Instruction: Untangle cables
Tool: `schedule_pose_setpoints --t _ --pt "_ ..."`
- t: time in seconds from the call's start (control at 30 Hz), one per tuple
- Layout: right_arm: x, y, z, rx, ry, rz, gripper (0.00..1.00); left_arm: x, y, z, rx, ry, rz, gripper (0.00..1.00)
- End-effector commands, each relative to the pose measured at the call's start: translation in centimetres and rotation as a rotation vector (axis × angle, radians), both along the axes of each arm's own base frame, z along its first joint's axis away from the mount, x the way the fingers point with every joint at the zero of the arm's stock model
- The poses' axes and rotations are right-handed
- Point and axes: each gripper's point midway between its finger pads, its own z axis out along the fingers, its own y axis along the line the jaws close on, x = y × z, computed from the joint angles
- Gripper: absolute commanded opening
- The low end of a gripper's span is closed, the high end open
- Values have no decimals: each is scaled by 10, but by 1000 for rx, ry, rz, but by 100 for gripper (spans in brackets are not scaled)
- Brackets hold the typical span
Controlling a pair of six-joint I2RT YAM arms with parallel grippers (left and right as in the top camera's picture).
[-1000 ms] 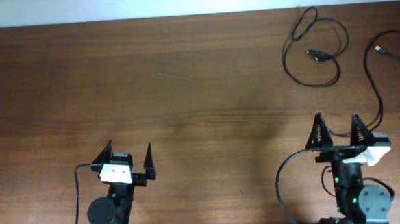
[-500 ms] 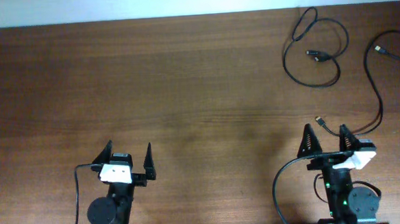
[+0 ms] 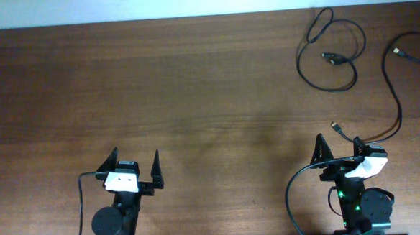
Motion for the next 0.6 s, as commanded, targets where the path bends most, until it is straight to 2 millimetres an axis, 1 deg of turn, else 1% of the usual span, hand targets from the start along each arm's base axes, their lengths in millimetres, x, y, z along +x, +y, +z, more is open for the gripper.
schedule_pose_setpoints --t 0.0,0.57 --pt "-1 -10 0 29 -5 -67 99 -1 -1 0 11 -2 -9 99" --pt "-1 -9 -1 11 -3 -55 99 -1 -1 0 11 -2 -9 99"
